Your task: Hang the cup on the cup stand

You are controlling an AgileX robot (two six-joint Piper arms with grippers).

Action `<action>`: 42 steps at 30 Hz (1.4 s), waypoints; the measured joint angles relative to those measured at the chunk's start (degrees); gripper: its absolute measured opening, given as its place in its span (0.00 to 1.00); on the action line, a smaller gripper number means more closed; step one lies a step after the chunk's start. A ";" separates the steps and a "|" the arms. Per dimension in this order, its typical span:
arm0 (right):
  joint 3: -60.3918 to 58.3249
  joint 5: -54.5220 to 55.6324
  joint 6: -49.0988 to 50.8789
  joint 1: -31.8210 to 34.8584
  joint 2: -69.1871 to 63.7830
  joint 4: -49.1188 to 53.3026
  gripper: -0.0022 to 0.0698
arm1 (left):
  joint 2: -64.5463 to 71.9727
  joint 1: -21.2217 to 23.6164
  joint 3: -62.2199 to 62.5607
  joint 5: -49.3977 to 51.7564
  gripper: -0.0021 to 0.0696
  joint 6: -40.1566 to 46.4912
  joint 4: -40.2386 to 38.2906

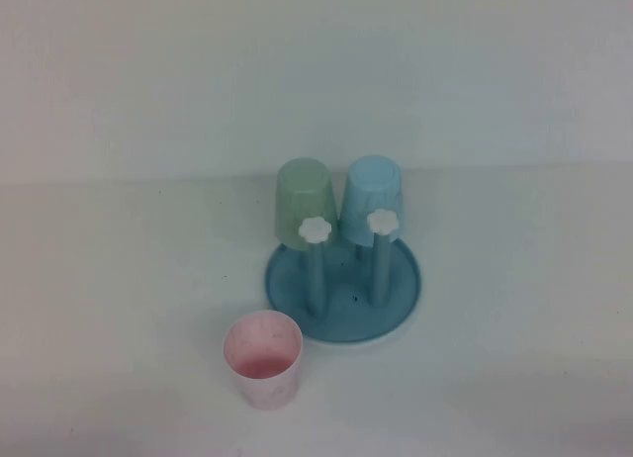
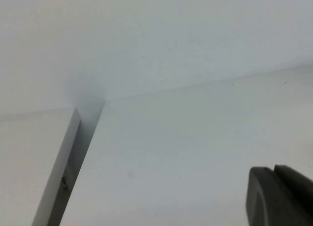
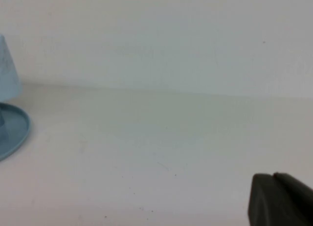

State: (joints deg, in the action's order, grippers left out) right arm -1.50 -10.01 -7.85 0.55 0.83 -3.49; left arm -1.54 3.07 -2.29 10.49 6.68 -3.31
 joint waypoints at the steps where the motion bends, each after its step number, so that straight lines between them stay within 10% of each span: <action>1: 0.00 0.00 0.00 0.00 0.00 0.00 0.03 | 0.00 0.00 0.00 0.00 0.03 0.00 0.00; 22: 0.50 18.24 -0.81 0.00 0.00 -1.59 0.03 | 0.00 0.00 2.75 -17.24 0.03 -6.68 -5.47; 42: 16.69 -4.93 -2.65 0.00 -8.09 -0.62 0.03 | 5.12 0.00 15.70 -9.23 0.03 -5.03 -1.75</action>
State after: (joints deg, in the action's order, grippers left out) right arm 15.19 -14.94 -10.50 0.55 -7.27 -4.11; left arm 3.58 3.07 13.41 1.25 1.65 -5.06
